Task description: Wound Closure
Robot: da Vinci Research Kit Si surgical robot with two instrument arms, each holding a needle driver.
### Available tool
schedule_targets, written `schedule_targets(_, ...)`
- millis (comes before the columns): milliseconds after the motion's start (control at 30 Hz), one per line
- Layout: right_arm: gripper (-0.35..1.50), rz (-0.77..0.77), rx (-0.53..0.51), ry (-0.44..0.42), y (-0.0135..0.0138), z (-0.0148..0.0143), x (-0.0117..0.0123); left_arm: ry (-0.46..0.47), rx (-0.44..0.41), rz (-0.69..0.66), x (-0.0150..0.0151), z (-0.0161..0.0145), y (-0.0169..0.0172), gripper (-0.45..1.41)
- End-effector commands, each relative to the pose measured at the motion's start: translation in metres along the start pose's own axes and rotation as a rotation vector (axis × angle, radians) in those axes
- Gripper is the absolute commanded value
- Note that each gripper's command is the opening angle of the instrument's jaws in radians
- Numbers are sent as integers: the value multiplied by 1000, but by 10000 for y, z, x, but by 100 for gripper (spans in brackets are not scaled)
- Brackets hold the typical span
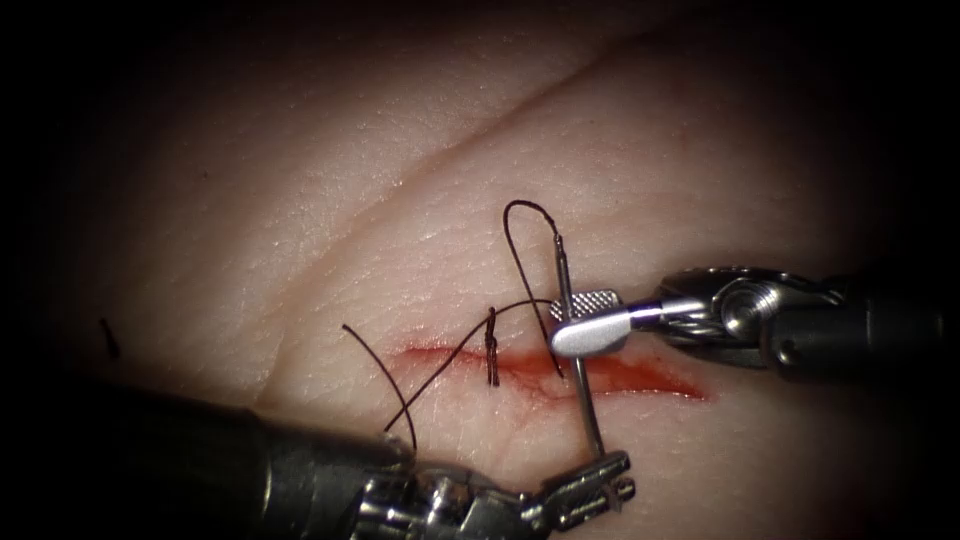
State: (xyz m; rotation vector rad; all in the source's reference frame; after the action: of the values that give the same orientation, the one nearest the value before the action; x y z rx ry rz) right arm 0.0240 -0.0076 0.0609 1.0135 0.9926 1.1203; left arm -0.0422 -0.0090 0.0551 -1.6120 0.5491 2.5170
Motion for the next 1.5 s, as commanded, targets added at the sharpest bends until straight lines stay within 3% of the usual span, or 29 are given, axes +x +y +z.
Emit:
schedule_targets(33,148,-2,2,-3,1,10,-4,2,-1,0,-2,7,6,-45)
schedule_targets(167,145,-5,6,-6,2,9,-7,2,-4,0,-2,7,5,-45)
schedule_targets(200,136,-6,8,-8,3,7,-8,2,-4,6,-3,7,5,-45)
schedule_targets(233,113,-13,10,-10,3,3,-10,2,-5,6,-3,7,5,-45)
schedule_targets(267,47,-63,15,-17,3,-3,-12,3,-5,6,-3,6,5,-45)
schedule_targets(300,-3,-87,22,-21,4,-8,-13,3,-5,6,-3,6,4,-45)
schedule_targets(333,-35,-99,22,-25,5,-11,-12,3,-5,6,-3,6,5,-45)
schedule_targets(700,-35,-110,12,31,13,-24,-2,2,-14,8,2,4,8,-45)
schedule_targets(733,-35,-109,11,32,13,-24,-1,1,-17,8,3,3,8,-37)
schedule_targets(767,-35,-109,12,35,14,-24,-1,1,-19,-27,4,1,8,31)
schedule_targets(833,-35,-109,18,45,15,-25,0,1,-24,-129,5,-2,7,98)
schedule_targets(867,-35,-108,22,52,16,-26,0,2,-28,-206,6,-4,6,115)
schedule_targets(933,-35,-131,27,69,18,-28,2,2,-36,-361,7,-8,5,111)
schedule_targets(1100,-35,-197,40,124,24,-35,6,-41,-138,-438,1,-19,3,118)
schedule_targets(1267,-35,-296,48,169,26,-39,7,-24,-226,-485,-15,-26,-1,115)
schedule_targets(1433,-35,-382,65,183,22,-38,4,-17,-368,-546,-40,-20,-7,86)
schedule_targets(1500,-35,-407,69,183,19,-39,2,-8,-407,-562,-49,-16,-9,62)
